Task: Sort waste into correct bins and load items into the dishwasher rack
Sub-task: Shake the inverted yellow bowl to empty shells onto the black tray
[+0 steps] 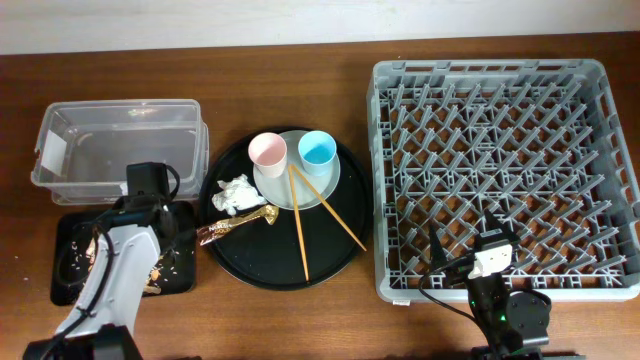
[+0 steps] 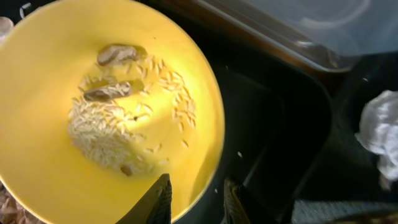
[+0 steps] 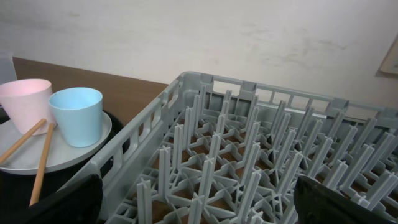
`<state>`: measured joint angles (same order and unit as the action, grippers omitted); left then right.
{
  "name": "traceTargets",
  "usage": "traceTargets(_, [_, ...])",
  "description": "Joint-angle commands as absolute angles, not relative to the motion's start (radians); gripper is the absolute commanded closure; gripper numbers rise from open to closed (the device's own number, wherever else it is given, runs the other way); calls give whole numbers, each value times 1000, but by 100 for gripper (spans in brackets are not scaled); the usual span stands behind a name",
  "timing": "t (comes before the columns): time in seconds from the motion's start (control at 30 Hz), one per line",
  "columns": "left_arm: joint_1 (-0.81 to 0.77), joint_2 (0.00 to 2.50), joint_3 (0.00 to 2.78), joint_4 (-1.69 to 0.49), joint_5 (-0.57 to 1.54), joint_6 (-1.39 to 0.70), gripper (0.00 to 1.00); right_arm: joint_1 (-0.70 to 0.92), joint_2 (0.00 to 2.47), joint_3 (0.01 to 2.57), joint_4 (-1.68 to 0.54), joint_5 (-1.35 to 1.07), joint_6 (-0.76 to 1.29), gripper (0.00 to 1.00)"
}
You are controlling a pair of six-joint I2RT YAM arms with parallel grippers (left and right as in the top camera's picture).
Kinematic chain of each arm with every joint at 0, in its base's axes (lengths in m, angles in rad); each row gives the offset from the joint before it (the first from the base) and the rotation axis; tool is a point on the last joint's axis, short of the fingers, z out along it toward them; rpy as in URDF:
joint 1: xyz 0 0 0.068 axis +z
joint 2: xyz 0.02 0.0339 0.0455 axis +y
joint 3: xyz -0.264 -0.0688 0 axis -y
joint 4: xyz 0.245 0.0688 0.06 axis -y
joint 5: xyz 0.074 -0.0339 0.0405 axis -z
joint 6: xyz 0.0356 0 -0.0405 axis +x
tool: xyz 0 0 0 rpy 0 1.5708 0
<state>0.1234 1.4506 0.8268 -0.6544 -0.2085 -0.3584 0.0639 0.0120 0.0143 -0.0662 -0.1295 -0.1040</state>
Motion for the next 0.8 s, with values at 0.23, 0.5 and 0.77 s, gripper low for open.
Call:
traceTargets(0.23, [120,1534,839,-580,-239,-347,74,56,6,6,-66,-127,-96,2])
traceTargets(0.5, [121,1584,839,-558,-268,-346,89,56,6,6,-66,-127,-96,2])
traceTargets(0.77, [121,1434,841,-620,-329,-347,100,56,6,6,-66,-127,-96,2])
